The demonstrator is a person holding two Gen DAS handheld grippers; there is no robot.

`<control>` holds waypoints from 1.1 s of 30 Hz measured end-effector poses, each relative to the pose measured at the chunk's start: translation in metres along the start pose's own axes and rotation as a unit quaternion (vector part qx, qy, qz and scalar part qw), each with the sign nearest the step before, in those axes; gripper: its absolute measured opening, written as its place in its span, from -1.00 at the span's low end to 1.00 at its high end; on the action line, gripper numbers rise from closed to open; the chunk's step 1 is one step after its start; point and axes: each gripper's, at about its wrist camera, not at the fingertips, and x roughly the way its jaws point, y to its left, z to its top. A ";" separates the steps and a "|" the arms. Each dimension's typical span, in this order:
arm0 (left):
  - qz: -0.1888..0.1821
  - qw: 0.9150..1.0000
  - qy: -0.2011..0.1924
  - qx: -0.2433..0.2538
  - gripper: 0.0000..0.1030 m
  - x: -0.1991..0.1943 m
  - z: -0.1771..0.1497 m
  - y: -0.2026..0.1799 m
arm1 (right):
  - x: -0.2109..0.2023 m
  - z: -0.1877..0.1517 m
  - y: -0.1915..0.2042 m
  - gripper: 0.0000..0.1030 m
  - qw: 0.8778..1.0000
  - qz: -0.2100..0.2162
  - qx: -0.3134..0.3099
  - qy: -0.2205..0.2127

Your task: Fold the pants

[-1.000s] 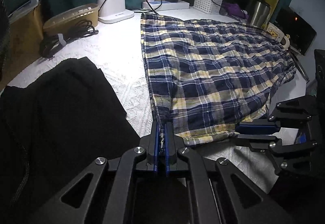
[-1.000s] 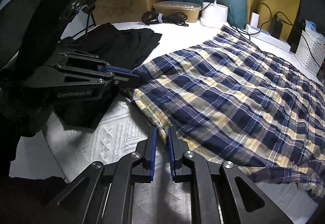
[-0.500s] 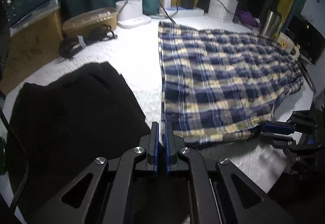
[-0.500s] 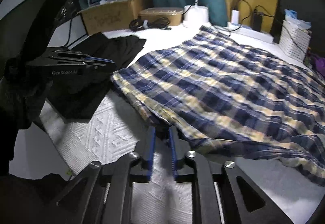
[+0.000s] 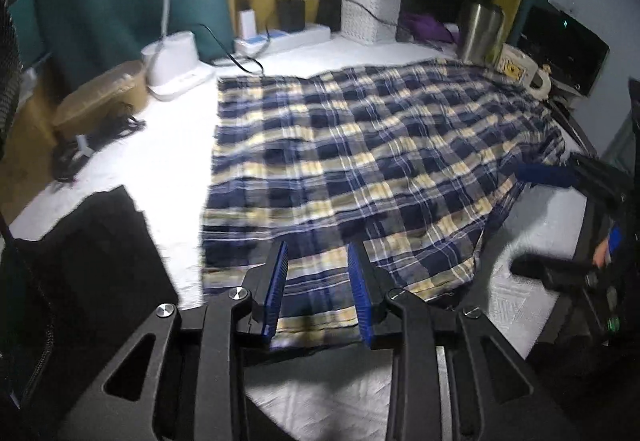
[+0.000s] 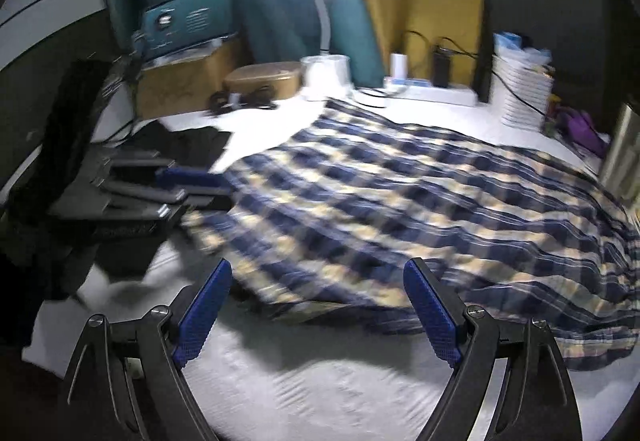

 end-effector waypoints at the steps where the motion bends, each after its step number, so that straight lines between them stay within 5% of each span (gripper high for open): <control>1: -0.001 1.000 0.005 -0.002 -0.41 0.004 -0.001 -0.001 | 0.005 0.001 -0.005 0.72 1.000 -0.010 0.005 0.001; 7: 0.007 0.999 0.042 -0.010 -0.41 0.027 -0.011 0.001 | 0.038 -0.003 -0.026 0.72 0.999 -0.045 0.012 0.029; 16: 0.020 0.998 0.055 -0.030 -0.40 0.020 -0.018 0.013 | 0.039 -0.025 -0.023 0.72 0.997 -0.032 -0.005 0.064; 23: 0.033 0.999 0.018 -0.012 -0.40 0.004 0.019 0.018 | 0.018 -0.003 -0.041 0.72 0.999 -0.032 0.014 0.031; 33: 0.009 0.999 0.022 0.021 -0.40 0.050 0.075 0.012 | 0.022 0.027 -0.087 0.72 0.997 -0.069 0.038 0.013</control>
